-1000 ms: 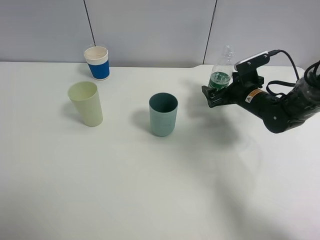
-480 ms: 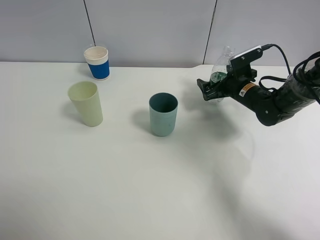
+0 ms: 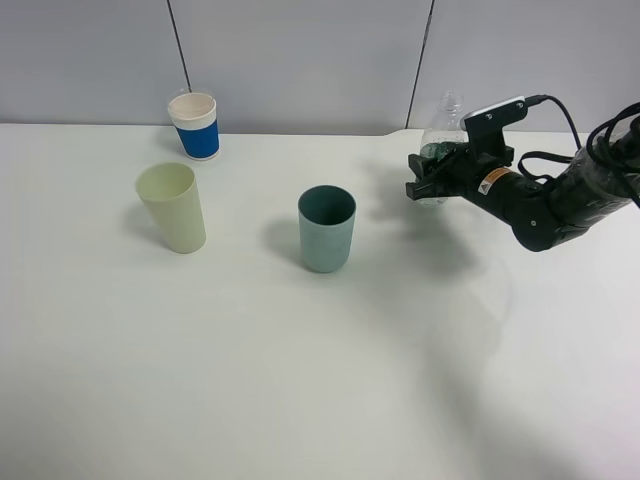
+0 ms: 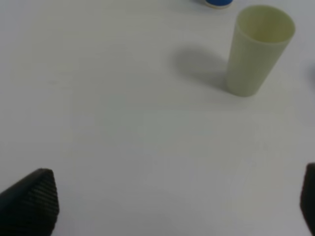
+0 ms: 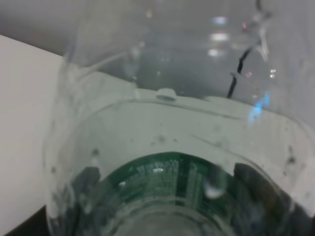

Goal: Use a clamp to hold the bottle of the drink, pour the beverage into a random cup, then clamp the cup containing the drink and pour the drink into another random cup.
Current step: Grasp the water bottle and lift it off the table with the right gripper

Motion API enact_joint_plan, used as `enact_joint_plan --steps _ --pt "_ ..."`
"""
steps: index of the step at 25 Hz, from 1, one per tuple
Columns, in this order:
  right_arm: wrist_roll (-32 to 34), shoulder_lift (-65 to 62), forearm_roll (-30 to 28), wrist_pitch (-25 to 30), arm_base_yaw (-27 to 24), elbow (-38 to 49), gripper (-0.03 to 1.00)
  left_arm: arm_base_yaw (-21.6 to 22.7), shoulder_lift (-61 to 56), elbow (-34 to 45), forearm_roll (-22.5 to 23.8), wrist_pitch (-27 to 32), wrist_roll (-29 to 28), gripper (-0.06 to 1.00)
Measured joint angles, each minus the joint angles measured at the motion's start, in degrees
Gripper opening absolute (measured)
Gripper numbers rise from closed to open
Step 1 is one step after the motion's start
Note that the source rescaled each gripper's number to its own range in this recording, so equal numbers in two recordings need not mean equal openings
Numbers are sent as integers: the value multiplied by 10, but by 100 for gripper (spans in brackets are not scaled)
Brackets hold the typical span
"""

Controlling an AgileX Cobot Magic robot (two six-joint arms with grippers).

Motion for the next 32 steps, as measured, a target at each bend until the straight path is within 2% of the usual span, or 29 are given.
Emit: enact_joint_plan --steps 4,22,28,32 --pt "1 -3 0 6 0 0 5 0 0 0 0 0 0 100" --pt "-1 -196 2 181 3 2 5 0 0 0 0 0 0 100" --pt "-62 -210 2 230 31 2 5 0 0 0 0 0 0 100" --pt "-76 -211 12 245 56 2 5 0 0 0 0 0 0 100"
